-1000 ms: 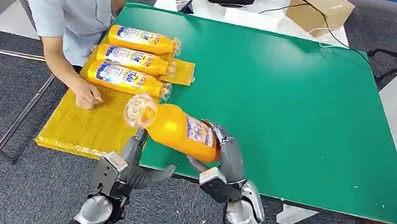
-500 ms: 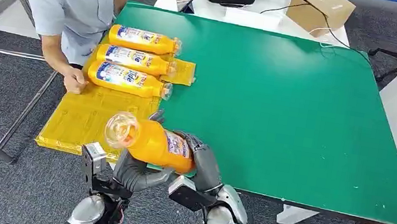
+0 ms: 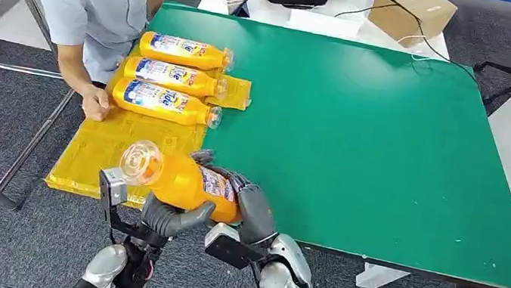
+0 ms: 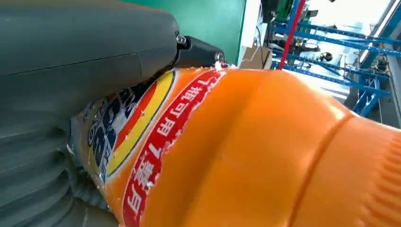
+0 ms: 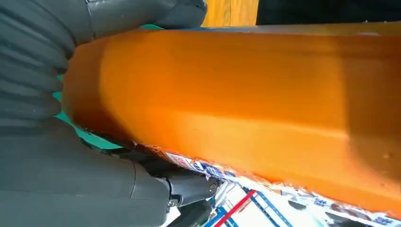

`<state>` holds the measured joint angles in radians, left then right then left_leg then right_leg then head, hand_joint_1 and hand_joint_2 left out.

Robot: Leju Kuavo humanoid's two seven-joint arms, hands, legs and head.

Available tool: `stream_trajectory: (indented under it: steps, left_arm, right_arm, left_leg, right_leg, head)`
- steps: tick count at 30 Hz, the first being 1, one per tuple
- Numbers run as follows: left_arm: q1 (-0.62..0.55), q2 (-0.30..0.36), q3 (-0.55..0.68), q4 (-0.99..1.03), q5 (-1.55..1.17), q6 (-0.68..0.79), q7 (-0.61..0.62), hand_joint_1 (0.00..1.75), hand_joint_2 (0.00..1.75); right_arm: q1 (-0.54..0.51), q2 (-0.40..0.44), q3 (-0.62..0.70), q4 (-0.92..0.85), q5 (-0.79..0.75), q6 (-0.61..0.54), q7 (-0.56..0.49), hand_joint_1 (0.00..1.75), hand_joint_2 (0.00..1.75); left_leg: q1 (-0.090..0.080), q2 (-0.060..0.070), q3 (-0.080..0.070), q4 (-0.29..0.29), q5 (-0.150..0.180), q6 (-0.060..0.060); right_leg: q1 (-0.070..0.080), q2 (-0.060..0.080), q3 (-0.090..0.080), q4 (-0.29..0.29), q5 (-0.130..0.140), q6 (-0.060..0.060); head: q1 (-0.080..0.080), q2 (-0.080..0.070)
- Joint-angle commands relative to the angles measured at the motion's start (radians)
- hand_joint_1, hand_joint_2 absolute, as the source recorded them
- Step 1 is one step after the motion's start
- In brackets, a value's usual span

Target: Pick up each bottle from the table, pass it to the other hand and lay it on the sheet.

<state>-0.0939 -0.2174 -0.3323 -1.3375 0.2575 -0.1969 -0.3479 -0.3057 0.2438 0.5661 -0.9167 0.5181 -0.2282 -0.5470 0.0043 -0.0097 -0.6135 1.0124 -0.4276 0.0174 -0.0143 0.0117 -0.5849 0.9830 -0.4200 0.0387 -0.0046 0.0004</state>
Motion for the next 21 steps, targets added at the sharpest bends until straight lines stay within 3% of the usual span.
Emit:
stream_trajectory:
  steps: [1,2,10,11,13,14,21]
  left_arm:
    - [-0.084,0.018,-0.004,0.077,-0.026,0.032,-0.018,1.75,1.75]
    - [-0.084,0.017,0.005,0.074,-0.024,0.038,-0.024,1.75,1.75]
    - [-0.155,0.045,0.081,0.149,0.042,0.054,0.032,1.75,1.75]
    - [-0.221,0.077,0.082,0.240,-0.047,0.177,0.085,1.75,1.75]
    - [-0.298,0.092,0.098,0.334,-0.121,0.252,0.051,1.75,1.75]
    - [-0.355,0.102,0.080,0.387,-0.366,0.530,-0.012,1.75,1.75]
    - [-0.558,0.142,0.122,0.647,-0.667,0.555,0.086,1.75,1.75]
  right_arm:
    - [-0.019,0.001,0.076,0.066,-0.034,0.042,-0.016,0.03,1.75]
    - [-0.012,0.004,0.066,0.064,-0.051,0.046,-0.018,0.00,0.00]
    - [0.009,-0.003,0.060,0.061,-0.062,-0.009,-0.047,0.00,0.00]
    - [0.011,0.002,0.046,0.073,-0.076,-0.032,-0.050,0.00,0.00]
    - [0.009,0.005,0.041,0.084,-0.083,-0.036,-0.052,0.00,0.00]
    - [0.006,0.008,0.040,0.086,-0.078,-0.044,-0.049,0.00,0.00]
    - [-0.019,0.028,0.044,0.125,-0.081,-0.024,-0.047,0.00,0.00]
  left_leg:
    - [0.000,0.000,0.003,-0.001,-0.001,-0.001]
    - [0.000,-0.001,0.002,-0.001,0.000,-0.001]
    - [0.001,-0.001,0.006,-0.002,-0.001,-0.001]
    - [0.000,-0.001,0.003,-0.001,0.000,-0.001]
    - [0.001,-0.002,0.005,-0.002,0.000,-0.001]
    - [0.001,-0.002,0.003,-0.002,0.001,-0.001]
    - [0.001,-0.002,0.003,-0.001,0.003,-0.003]
  right_leg:
    - [0.001,-0.002,0.003,-0.001,-0.001,-0.002]
    - [0.001,-0.001,0.002,-0.001,0.000,-0.001]
    - [0.001,-0.003,0.006,-0.002,-0.002,-0.002]
    - [0.001,-0.002,0.004,-0.001,-0.001,-0.002]
    - [0.001,-0.003,0.005,-0.002,-0.001,-0.002]
    - [0.001,-0.003,0.004,-0.001,0.000,-0.002]
    - [0.001,-0.004,0.003,0.001,0.000,-0.002]
  head:
    - [0.000,0.000]
    - [0.000,0.000]
    - [0.000,0.000]
    - [0.000,0.000]
    - [0.000,0.000]
    - [0.000,0.000]
    - [0.000,0.000]
